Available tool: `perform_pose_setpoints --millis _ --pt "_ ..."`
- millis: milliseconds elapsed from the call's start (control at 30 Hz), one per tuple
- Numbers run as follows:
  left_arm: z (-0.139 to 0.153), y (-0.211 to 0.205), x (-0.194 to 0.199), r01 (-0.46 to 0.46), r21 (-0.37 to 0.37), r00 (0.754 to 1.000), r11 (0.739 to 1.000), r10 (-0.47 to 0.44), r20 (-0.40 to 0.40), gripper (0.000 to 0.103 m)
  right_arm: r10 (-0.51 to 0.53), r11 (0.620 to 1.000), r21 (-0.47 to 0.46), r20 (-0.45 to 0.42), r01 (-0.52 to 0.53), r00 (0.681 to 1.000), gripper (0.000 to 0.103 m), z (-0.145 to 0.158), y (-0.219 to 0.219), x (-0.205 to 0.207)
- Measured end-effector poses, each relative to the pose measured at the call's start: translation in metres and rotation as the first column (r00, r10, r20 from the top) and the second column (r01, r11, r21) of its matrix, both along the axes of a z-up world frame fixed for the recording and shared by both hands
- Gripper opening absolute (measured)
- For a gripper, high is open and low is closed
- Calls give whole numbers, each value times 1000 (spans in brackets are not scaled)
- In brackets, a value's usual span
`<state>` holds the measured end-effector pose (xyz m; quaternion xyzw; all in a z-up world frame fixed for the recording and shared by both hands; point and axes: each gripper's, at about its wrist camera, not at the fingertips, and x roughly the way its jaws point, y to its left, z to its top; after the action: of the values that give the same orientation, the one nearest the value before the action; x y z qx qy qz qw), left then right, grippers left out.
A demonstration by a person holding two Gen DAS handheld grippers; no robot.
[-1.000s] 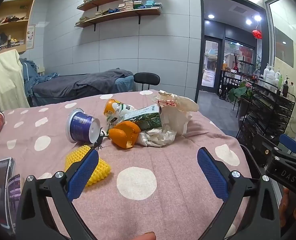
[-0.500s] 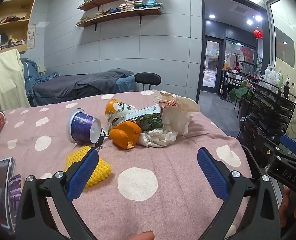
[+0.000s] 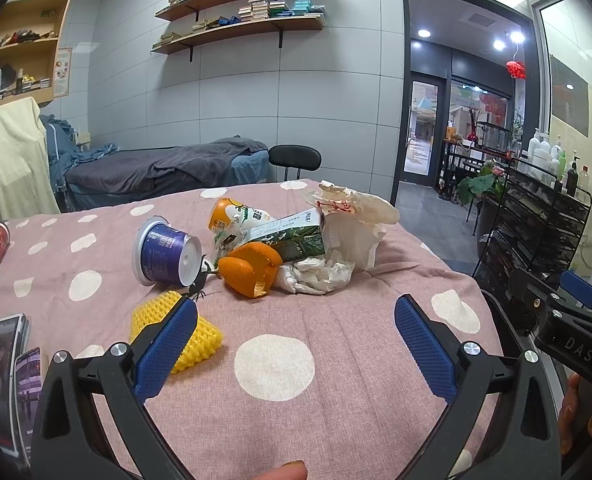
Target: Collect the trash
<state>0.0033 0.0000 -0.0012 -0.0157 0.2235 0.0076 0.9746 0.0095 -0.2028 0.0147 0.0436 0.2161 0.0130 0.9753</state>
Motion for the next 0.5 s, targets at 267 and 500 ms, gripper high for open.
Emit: perform_pose_setpoints --millis 267,500 --pt "0 -1 -1 0 -1 1000 1000 0 2 97 0 1000 2 -1 0 1000 98 0 -1 0" --pt "-2 1 1 -1 -1 1000 1000 1 -2 97 1 1000 3 -2 -1 1000 98 0 -1 0"
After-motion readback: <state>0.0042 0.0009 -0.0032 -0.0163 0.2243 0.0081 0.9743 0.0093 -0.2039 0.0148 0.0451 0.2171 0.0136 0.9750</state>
